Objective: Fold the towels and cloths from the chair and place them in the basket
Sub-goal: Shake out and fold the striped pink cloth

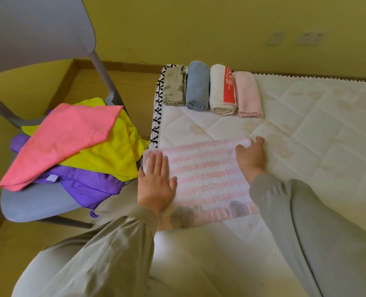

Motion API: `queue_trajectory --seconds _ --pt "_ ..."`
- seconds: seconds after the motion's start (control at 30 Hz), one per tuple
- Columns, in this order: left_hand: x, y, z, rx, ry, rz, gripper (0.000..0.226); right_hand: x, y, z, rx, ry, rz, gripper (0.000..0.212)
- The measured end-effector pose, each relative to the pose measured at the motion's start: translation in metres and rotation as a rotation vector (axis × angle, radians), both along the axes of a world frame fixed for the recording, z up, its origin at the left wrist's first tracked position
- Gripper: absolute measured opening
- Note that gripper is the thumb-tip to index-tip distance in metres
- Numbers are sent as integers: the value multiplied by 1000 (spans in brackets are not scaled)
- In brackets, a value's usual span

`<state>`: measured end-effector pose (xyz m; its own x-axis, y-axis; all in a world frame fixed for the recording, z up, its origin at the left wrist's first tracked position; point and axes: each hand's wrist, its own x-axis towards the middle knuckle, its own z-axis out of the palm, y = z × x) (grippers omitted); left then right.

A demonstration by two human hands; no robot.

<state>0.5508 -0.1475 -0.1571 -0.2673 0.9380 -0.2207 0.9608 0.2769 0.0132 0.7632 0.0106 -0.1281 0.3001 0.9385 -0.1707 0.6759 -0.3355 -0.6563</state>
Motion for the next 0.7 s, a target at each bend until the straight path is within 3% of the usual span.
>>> queue_trajectory --seconds 0.13,0.27,0.4,0.47,0.57,0.63,0.7 --pt "1 2 5 -46 13 -18 67 -4 4 20 -38 69 6 54" --pt "1 4 13 -102 49 -39 66 -24 -6 41 22 53 211 57" --pt "-5 10 27 -61 -4 -110 61 -46 -22 68 -72 196 419 51" --pt "-7 10 35 20 -206 -164 59 -54 -29 81 -161 316 465 44" --pt "2 5 53 168 -780 35 47 -64 -35 95 -243 474 485 38" --pt "12 3 67 77 -1155 232 42 -69 -37 102 -287 526 501 34" --pt "20 3 77 16 -1368 303 46 -75 -41 109 -312 534 539 30"
